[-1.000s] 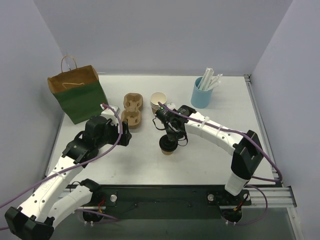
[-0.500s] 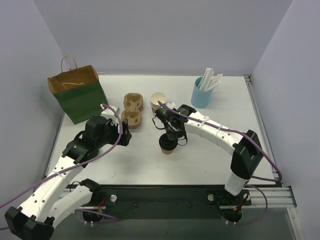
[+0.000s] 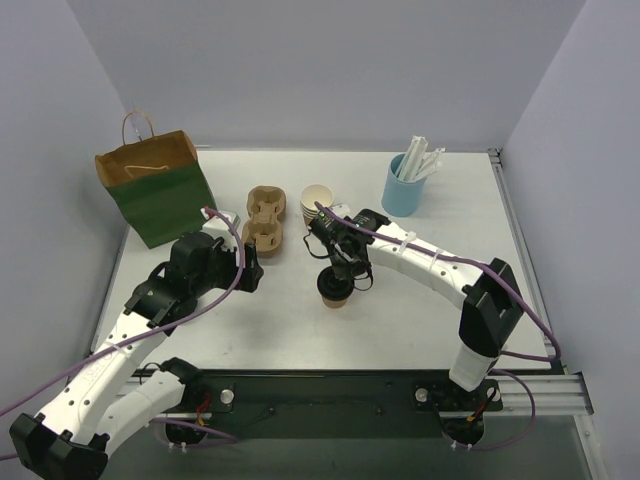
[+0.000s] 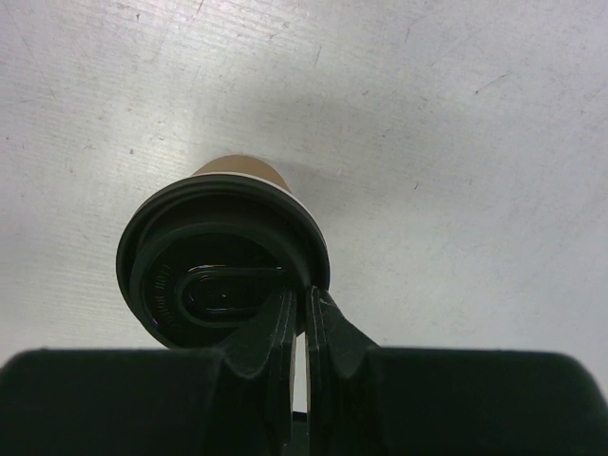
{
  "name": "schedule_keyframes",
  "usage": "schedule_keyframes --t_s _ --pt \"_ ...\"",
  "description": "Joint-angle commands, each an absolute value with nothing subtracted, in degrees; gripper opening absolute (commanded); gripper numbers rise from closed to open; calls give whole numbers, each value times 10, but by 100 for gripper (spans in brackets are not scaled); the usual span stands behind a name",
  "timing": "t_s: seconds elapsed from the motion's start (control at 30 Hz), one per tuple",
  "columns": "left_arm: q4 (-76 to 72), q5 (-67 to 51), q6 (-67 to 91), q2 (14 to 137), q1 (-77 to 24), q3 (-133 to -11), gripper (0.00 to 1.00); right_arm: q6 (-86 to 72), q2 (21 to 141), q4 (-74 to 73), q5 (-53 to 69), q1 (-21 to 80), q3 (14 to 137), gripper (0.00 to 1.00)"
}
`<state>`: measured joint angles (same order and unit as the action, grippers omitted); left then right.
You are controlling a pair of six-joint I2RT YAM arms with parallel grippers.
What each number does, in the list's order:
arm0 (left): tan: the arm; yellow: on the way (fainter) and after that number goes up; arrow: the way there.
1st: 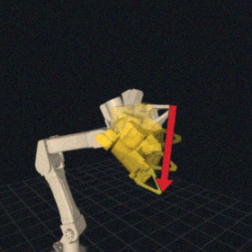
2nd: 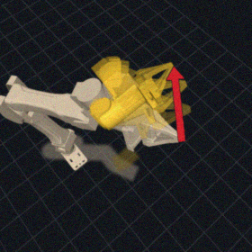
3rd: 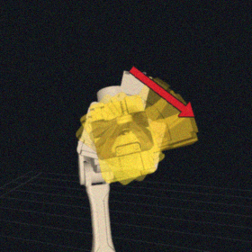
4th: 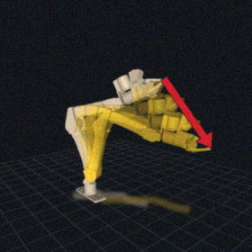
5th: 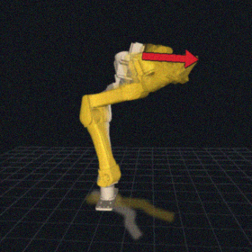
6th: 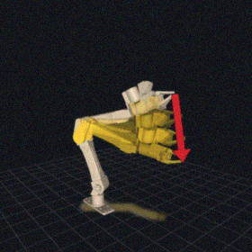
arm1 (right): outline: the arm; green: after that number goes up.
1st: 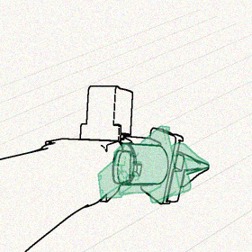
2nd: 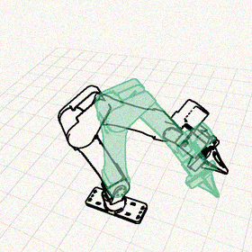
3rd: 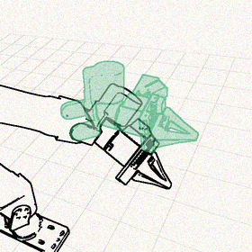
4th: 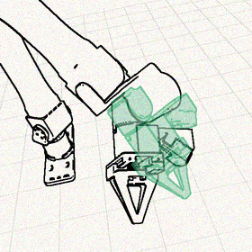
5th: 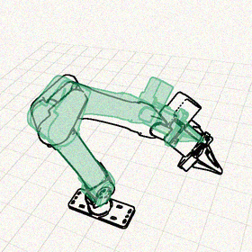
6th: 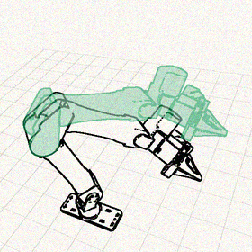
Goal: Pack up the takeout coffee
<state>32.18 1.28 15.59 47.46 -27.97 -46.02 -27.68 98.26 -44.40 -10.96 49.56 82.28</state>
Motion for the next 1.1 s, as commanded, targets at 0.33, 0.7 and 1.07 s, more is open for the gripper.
schedule_keyframes --t_s 0.33,0.7,1.07 --pt "310 0 154 479 -277 -466 97 -298 948 -457 -110 485 838 36" --pt "171 -192 274 546 -284 -435 88 -223 868 -348 111 405 754 63" --pt "26 -243 347 693 -308 -423 75 -144 876 -284 315 299 700 56"
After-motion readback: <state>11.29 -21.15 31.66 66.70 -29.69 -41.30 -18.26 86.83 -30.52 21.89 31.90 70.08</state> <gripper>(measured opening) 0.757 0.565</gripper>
